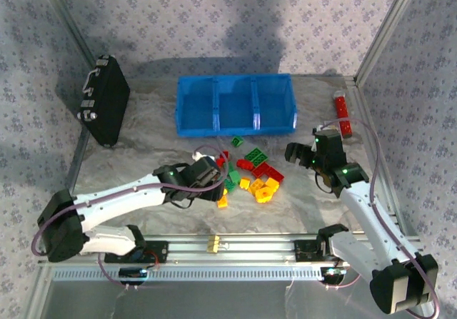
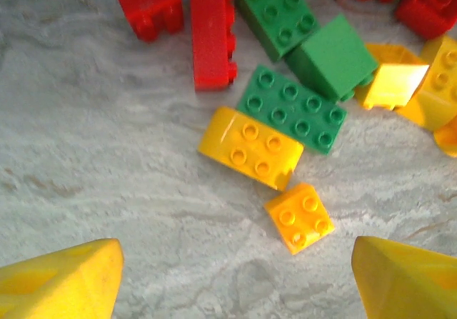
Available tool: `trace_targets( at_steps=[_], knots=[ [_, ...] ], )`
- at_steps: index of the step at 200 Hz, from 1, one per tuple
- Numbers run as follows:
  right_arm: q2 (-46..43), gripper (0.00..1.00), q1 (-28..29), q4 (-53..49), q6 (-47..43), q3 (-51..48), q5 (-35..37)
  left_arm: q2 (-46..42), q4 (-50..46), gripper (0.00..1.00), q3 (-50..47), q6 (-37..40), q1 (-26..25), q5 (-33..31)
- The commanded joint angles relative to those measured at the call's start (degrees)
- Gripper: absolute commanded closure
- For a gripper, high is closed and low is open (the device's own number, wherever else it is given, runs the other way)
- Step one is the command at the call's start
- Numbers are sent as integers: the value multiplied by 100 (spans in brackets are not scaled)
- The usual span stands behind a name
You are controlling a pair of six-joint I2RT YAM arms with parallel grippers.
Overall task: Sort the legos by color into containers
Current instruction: Pick up the lego from the middle-left of the table.
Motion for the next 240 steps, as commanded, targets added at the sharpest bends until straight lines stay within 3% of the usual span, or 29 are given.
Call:
trace_targets(
  at_steps=[1, 77, 150, 240],
  knots=[
    [-74, 1, 47, -210, 122, -117, -86, 125, -302, 18, 41, -711, -158, 294],
    [5, 3, 221, -288, 273, -74, -82, 858, 295, 25, -45, -1507, -410, 361],
    [-33, 4, 354, -232, 435, -193, -47, 1786, 478, 28, 373, -1649, -597, 409],
    [-104, 5, 499, -413, 512, -59, 5, 2233, 396, 33, 544, -1706, -626, 347]
  ],
)
